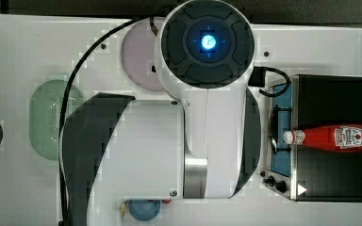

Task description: Pick Ketchup from oven and place it on table.

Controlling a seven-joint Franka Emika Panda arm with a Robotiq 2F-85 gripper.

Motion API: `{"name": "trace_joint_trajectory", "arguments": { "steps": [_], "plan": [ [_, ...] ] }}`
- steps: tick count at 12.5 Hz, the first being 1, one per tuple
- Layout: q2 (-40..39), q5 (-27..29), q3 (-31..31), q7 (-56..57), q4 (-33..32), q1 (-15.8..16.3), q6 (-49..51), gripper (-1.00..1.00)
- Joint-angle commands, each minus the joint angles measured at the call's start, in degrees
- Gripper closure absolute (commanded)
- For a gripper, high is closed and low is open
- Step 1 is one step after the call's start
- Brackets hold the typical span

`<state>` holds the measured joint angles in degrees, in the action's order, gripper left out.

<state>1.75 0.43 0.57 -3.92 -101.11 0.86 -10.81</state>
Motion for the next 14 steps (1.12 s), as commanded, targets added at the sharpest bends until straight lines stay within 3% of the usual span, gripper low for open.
{"name": "trace_joint_trajectory", "arguments": {
  "steps": [1,3,7,14],
  "plan": [
    [21.1,-0.8,0.8,1.5,-11.2,-2.0,12.9,-0.58],
    [21.1,-0.8,1.0,1.5,-11.2,-2.0,12.9,-0.99],
    [20.5,-0.9,4.9,1.5,-11.2,-2.9,12.9,-1.00],
    [13.5,-0.9,20.5,1.5,-11.1,-4.1,4.0,-1.00]
  ]
}}
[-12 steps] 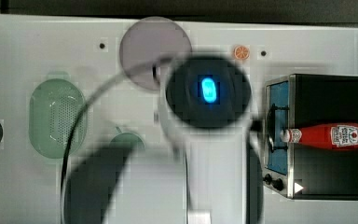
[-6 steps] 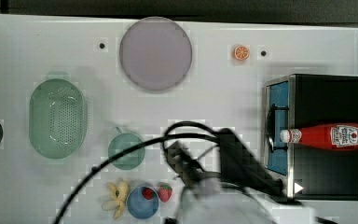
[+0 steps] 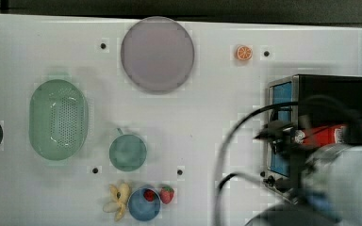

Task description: Pick Ketchup from oven and place it on table.

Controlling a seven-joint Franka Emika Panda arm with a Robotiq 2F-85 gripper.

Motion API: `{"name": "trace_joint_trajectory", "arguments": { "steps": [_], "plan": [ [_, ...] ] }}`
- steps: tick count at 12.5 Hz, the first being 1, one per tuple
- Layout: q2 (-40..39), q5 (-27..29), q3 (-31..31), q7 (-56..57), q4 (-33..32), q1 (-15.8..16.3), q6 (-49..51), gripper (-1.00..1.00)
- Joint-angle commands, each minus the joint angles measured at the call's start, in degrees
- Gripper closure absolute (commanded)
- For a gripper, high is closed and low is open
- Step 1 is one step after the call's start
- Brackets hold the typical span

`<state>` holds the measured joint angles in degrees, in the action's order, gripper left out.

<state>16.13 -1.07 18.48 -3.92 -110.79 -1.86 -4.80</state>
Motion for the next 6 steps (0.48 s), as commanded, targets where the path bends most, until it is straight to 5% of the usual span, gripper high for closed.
{"name": "trace_joint_trajectory", "arguments": {
  "steps": [1,6],
  "plan": [
    [-2.4,0.6,4.5,1.5,-1.4,-1.4,-4.0,-1.00],
    [-12.8,0.6,11.8,1.5,-1.3,-1.9,-17.1,-1.00]
  ]
}}
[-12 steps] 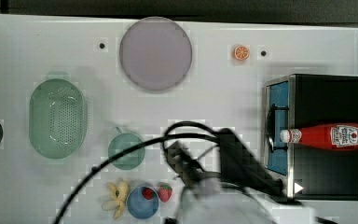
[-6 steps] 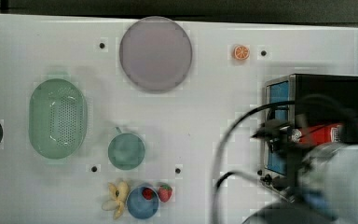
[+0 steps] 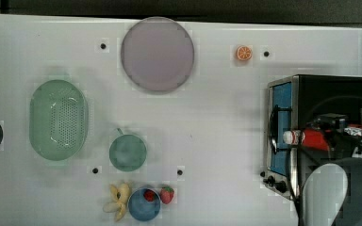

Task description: Pick Ketchup from oven and place it on table.

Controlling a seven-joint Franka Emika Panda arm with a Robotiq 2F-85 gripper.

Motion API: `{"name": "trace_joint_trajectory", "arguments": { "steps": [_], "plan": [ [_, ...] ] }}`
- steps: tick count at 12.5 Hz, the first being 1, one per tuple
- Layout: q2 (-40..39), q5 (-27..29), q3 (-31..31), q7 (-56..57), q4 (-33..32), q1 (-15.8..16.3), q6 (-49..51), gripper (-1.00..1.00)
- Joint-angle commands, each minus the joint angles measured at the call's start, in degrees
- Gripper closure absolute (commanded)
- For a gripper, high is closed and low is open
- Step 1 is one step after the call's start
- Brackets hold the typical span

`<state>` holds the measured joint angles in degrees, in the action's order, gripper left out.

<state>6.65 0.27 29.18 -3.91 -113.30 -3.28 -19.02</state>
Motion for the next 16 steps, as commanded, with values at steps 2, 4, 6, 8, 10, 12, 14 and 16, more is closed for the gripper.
{"name": "trace_joint_trajectory", "arguments": {
  "steps": [2,4,6,8,10,12,14,16],
  "plan": [
    [-7.8,-0.7,4.1,1.5,1.6,-0.7,-8.4,-1.00],
    [-12.0,-0.5,6.5,1.5,2.2,-1.1,-12.4,-1.00],
    [-15.5,1.8,7.6,1.5,2.6,-1.4,-14.6,-1.00],
    [-18.7,6.8,8.3,1.5,2.7,-2.0,-15.3,-1.00],
    [-21.2,8.7,8.3,1.5,2.8,-2.6,-19.0,-1.00],
    [-22.9,8.7,8.3,1.5,2.7,-2.8,-20.7,-1.00],
    [-24.0,8.7,8.3,1.5,2.7,-2.9,-20.7,-1.00],
    [-25.0,8.7,8.3,1.5,2.5,-3.1,-20.8,-1.00]
  ]
}}
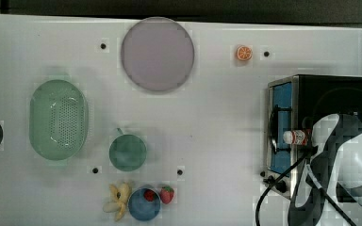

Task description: Pick Ketchup from oven and place it on table.

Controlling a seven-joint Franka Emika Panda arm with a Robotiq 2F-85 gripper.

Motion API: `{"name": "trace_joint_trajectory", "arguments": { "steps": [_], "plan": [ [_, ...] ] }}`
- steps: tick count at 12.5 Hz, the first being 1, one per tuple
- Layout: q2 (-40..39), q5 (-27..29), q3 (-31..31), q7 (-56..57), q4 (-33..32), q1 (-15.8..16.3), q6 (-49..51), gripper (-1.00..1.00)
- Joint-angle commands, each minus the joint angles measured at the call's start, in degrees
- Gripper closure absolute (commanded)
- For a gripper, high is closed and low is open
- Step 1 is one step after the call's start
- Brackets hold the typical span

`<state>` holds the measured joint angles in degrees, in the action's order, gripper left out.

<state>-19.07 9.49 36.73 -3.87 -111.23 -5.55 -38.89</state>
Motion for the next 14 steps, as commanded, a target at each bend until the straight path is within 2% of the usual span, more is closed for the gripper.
{"name": "trace_joint_trajectory", "arguments": {
  "steps": [1,2,4,5,8,10,12,14],
  "plan": [
    [0.4,-0.3,0.7,1.4,0.5,-1.0,-0.9,-1.00],
    [0.2,0.0,0.6,1.4,0.4,-1.0,-0.9,-0.92],
    [-0.4,0.5,0.5,1.4,0.4,-1.0,-1.5,-0.43],
    [-0.2,0.5,0.5,1.4,0.6,-0.9,-1.5,-0.29],
    [0.1,0.5,0.5,1.4,1.4,-0.6,-1.5,-0.29],
    [2.0,-0.5,0.4,2.9,4.9,0.2,-0.6,-0.29],
    [5.2,-3.3,-0.1,7.9,10.1,2.1,4.7,-0.29],
    [8.6,-4.5,-1.7,8.9,15.4,4.7,14.4,-0.29]
  ]
}}
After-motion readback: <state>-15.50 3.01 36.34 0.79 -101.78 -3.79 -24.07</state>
